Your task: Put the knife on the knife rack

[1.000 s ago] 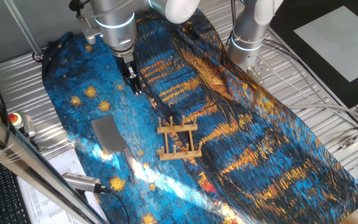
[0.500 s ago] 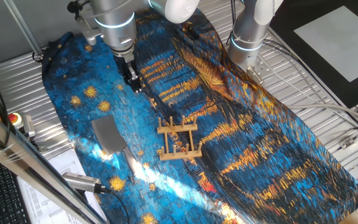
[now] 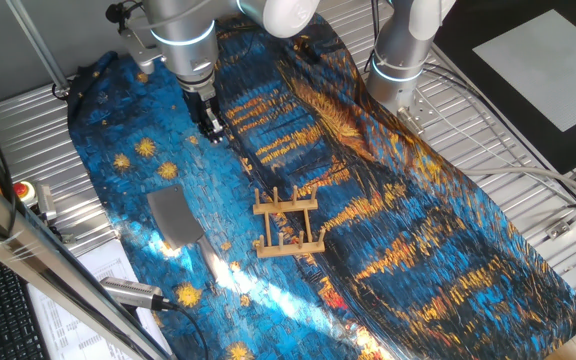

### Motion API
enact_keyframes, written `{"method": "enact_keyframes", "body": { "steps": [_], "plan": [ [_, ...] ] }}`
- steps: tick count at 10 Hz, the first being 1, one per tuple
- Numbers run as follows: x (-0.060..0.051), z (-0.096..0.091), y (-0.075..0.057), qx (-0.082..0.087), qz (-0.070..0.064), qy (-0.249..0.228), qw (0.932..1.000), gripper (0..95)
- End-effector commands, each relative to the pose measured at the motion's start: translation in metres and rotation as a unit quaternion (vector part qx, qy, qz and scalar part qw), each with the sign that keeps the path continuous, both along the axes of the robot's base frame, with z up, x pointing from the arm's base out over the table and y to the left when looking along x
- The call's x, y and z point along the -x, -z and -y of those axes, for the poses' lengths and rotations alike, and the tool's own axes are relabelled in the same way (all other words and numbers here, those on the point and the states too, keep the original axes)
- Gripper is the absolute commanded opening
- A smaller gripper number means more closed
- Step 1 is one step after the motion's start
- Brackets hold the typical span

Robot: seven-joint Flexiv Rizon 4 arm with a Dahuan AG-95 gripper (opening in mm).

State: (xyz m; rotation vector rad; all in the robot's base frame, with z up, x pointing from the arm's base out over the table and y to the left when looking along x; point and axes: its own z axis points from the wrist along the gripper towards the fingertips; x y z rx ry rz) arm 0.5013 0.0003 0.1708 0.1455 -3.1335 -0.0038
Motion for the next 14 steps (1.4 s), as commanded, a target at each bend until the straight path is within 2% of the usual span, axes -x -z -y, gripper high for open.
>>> {"method": "enact_keyframes", "body": {
  "steps": [1, 7, 11, 14],
  "plan": [
    [-0.001, 0.000, 0.000, 0.000, 0.000, -0.002, 1.0000, 0.0],
    [-0.005, -0.002, 0.001, -0.003, -0.002, -0.049, 0.9988, 0.0],
    [-0.020, -0.003, 0.002, 0.000, -0.005, -0.099, 0.9951, 0.0],
    [-0.024, -0.004, 0.001, 0.001, -0.010, -0.114, 0.9935, 0.0]
  ]
}}
